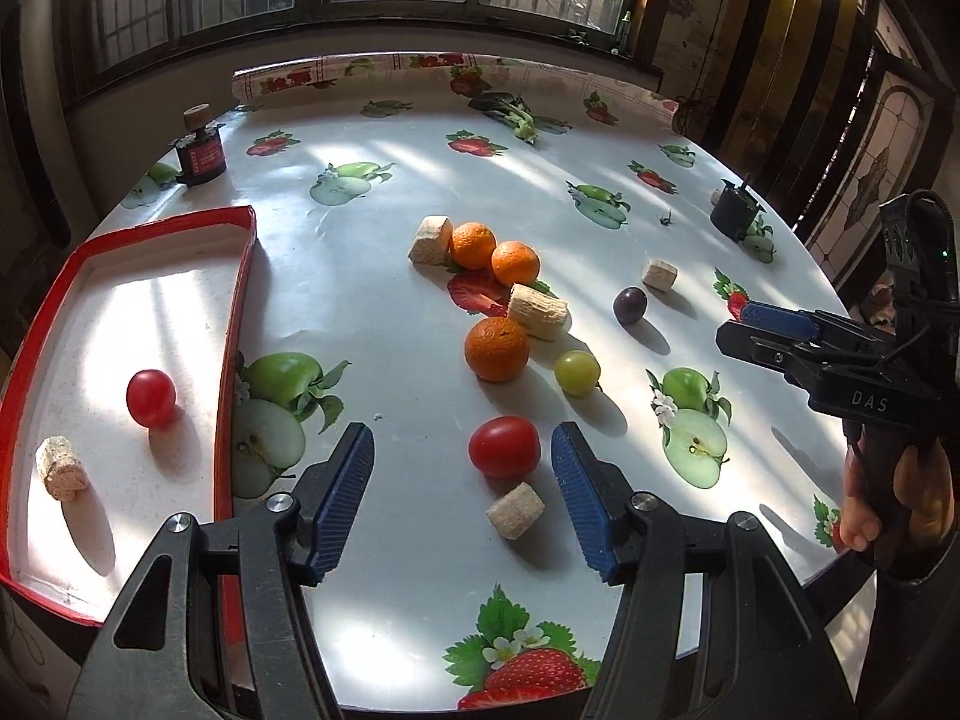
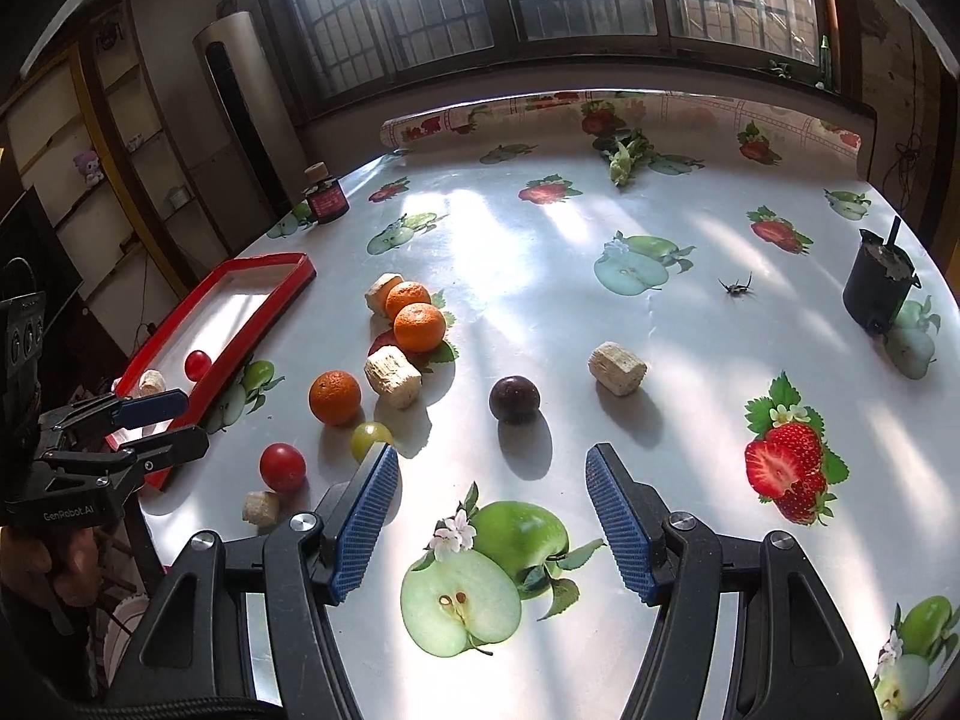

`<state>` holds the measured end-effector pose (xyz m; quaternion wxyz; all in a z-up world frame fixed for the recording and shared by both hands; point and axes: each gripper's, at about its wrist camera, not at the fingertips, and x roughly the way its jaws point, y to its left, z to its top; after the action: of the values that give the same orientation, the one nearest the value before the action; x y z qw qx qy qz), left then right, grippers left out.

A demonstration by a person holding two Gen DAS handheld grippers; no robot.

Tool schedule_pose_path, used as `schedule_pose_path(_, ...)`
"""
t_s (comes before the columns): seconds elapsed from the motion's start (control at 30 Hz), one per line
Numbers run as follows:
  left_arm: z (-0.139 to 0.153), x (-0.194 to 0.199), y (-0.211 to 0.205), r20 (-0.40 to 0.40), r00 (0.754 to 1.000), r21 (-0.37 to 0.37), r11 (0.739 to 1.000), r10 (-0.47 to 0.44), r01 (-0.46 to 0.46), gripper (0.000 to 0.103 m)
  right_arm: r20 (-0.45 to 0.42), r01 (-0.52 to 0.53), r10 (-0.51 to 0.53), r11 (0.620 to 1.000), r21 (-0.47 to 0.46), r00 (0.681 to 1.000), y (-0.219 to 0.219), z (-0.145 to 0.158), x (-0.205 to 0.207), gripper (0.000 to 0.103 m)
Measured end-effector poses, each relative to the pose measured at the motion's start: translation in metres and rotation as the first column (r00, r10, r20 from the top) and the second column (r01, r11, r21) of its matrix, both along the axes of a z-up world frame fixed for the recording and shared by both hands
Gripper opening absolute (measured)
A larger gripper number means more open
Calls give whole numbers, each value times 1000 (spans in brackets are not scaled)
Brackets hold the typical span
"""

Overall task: Organize fruits
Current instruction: 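Move both tools back toward the fruits on the table, then grip a red tomato with the left tool while the right tool grips the yellow-green fruit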

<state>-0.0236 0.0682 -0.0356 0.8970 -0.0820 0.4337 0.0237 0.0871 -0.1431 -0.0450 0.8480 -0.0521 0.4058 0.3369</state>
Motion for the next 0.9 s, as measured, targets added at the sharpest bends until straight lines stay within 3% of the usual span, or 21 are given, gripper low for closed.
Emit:
schedule_pose_path(0.47,-28,17,-7,-65,998,-49,999,-19,15,60,-17,-53,52,998,-44,999,28,-19,5,66)
schedule_pose_path(0.67,-30,24,-10,-61,997,-48,998,-39,36,60,-23,-139,138,988,-63,990,54,-26,-7,55)
schedule_pose_path(0.73,-32,28,-10,-63,997,-46,998,-42,39,60,-29,-163,161,983,-83,987,65,-30,-8,46)
schedule_pose_path(0.8,-36,31,-10,-69,996,-47,998,-50,47,60,-38,-187,184,978,-93,982,75,-34,-9,43)
schedule_pose_path(0.87,-40,33,-9,-71,996,-49,997,-58,55,51,-42,-206,203,973,-103,978,82,-36,-9,41)
schedule_pose_path(0.9,-43,34,-8,-77,995,-54,997,-65,61,41,-44,-213,210,971,-106,977,85,-37,-9,39)
